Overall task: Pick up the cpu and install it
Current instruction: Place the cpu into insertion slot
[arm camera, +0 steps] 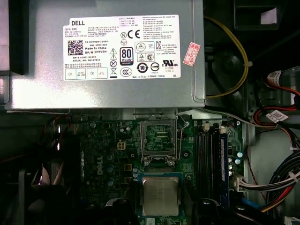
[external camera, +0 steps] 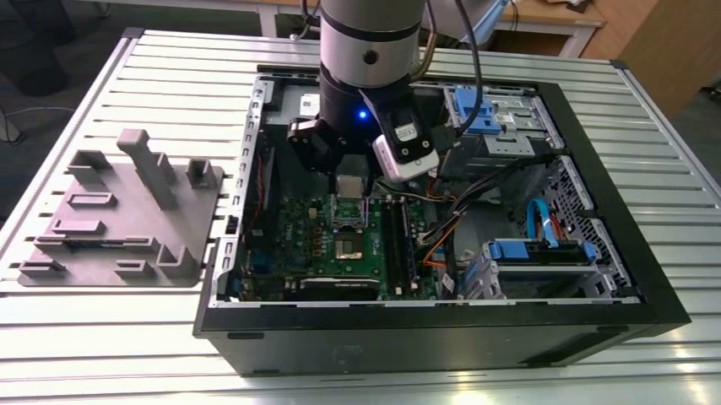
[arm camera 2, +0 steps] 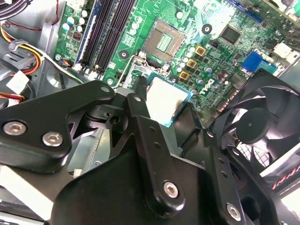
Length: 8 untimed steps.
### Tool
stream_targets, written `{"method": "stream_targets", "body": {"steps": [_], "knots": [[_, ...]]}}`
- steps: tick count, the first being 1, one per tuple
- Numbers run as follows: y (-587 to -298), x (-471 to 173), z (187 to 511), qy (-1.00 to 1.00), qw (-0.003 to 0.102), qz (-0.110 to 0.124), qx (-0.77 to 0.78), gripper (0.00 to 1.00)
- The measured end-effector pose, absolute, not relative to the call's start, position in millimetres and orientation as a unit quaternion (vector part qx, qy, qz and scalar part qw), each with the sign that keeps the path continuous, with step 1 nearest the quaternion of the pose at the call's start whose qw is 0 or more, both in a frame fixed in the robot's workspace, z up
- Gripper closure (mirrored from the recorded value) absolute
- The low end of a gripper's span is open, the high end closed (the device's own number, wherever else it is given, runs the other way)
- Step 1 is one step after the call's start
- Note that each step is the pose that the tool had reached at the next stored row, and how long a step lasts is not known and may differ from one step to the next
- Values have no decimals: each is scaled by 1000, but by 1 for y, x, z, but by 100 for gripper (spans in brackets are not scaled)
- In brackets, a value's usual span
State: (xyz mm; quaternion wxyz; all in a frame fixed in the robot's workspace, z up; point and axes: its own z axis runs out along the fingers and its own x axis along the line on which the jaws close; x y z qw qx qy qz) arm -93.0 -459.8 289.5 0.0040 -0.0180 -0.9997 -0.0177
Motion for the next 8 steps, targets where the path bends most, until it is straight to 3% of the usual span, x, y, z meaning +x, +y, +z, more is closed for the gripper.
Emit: {"method": "stream_targets", "body": {"steps": [8], "knots": [[-460,-93,283,-1000,4,-18,-18,53]]}}
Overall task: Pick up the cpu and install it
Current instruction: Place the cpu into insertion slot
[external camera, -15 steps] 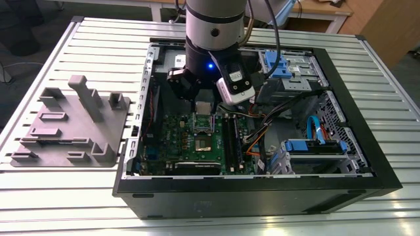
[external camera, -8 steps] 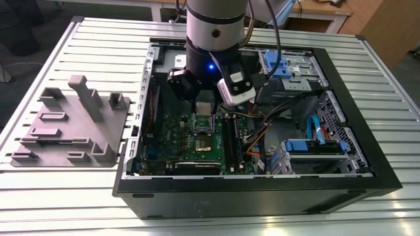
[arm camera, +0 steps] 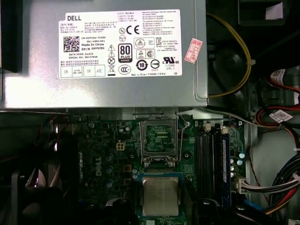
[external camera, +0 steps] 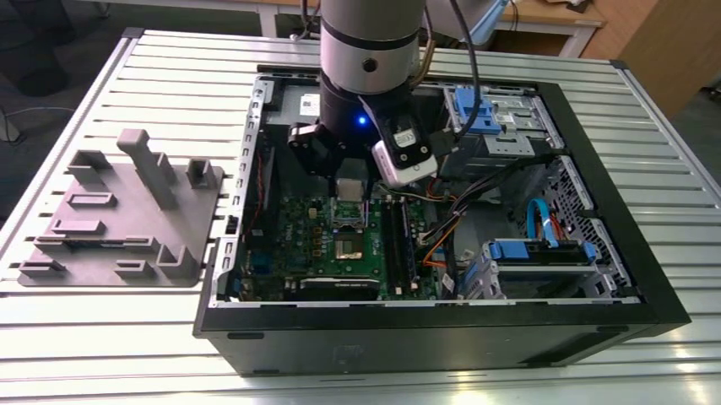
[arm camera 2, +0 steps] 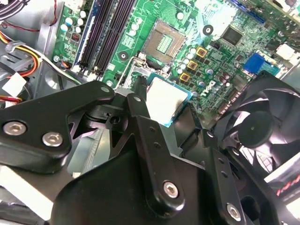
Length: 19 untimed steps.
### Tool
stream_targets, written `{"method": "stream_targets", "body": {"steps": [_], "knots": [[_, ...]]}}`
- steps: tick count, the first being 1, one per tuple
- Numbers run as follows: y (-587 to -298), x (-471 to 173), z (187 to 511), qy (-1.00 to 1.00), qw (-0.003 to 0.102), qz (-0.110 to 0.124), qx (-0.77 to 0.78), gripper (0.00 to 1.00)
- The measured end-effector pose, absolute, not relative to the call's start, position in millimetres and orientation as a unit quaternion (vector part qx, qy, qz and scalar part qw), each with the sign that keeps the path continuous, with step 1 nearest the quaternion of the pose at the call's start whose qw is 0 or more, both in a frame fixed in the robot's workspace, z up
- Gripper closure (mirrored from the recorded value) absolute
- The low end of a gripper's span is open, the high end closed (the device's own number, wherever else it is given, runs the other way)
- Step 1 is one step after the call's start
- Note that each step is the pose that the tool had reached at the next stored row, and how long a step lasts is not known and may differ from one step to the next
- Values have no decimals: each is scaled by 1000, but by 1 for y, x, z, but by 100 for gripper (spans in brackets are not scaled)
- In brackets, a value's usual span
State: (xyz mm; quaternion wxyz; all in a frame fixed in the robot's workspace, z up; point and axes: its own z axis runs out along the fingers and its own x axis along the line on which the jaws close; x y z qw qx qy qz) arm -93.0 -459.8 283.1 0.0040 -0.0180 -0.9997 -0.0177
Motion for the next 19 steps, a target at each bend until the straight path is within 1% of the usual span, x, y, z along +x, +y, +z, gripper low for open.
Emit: {"method": "stream_targets", "body": {"steps": [8,19], "knots": [[-460,-93,272,-1000,4,-18,-18,53],[-460,-93,270,-1000,4,-18,-18,53]]}}
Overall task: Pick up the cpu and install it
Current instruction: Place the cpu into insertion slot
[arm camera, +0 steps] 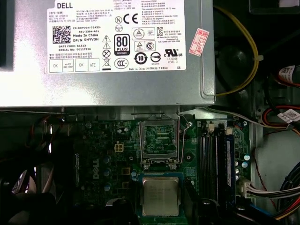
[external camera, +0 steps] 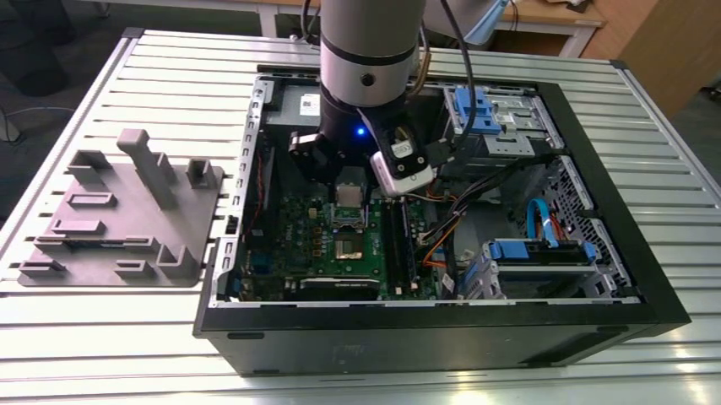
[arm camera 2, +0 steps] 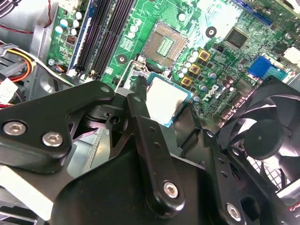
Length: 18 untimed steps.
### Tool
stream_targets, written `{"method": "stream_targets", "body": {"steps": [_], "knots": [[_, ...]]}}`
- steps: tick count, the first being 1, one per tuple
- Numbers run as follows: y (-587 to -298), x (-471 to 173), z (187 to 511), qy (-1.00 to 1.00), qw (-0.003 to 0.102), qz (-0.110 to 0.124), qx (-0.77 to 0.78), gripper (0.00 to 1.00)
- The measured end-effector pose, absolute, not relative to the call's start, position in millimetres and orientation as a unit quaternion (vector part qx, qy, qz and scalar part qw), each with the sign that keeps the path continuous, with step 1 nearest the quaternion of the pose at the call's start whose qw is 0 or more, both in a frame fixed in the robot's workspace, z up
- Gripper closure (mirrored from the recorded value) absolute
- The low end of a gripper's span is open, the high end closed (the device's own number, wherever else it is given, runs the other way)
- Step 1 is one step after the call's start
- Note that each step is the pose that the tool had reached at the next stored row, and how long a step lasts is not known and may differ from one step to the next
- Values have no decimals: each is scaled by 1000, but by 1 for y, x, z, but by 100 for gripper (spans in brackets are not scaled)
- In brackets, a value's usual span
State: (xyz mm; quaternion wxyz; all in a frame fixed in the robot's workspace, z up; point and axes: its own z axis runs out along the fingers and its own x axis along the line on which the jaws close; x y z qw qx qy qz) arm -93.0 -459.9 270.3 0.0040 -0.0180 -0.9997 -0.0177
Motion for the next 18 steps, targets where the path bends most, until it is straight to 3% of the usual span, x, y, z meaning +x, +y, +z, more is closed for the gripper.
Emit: {"method": "stream_targets", "body": {"steps": [18], "knots": [[-461,-93,269,-1000,4,-18,-18,53]]}}
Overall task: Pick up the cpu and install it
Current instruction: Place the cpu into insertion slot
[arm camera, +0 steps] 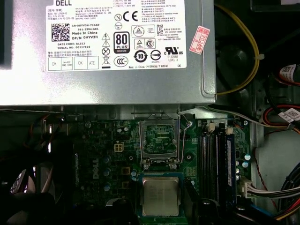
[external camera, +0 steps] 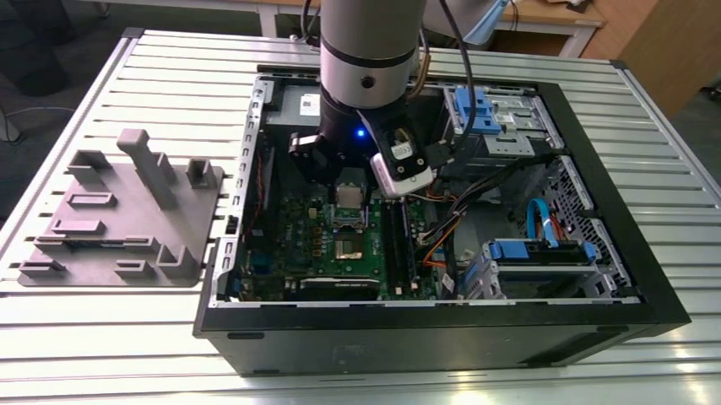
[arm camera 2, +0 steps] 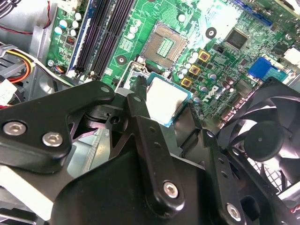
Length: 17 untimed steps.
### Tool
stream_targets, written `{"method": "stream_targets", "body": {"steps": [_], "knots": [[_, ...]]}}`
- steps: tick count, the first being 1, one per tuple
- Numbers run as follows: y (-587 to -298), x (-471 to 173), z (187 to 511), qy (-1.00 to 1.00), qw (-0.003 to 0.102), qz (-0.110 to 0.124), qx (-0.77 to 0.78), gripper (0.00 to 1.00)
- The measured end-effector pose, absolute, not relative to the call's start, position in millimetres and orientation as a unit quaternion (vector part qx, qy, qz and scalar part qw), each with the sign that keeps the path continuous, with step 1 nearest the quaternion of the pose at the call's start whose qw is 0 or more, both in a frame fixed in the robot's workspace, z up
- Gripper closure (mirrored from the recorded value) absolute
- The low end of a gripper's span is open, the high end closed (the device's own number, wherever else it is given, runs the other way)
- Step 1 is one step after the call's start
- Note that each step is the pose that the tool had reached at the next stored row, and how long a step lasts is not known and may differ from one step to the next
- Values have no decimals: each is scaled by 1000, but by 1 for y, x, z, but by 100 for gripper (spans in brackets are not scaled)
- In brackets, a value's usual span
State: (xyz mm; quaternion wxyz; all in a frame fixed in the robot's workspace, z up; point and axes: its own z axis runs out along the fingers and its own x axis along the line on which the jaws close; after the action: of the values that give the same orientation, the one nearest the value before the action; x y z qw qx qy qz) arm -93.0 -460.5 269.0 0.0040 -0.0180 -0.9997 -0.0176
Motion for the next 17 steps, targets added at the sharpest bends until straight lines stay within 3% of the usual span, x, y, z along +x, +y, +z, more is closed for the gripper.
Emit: {"method": "stream_targets", "body": {"steps": [17], "knots": [[-461,-93,262,-1000,4,-18,-18,53]]}}
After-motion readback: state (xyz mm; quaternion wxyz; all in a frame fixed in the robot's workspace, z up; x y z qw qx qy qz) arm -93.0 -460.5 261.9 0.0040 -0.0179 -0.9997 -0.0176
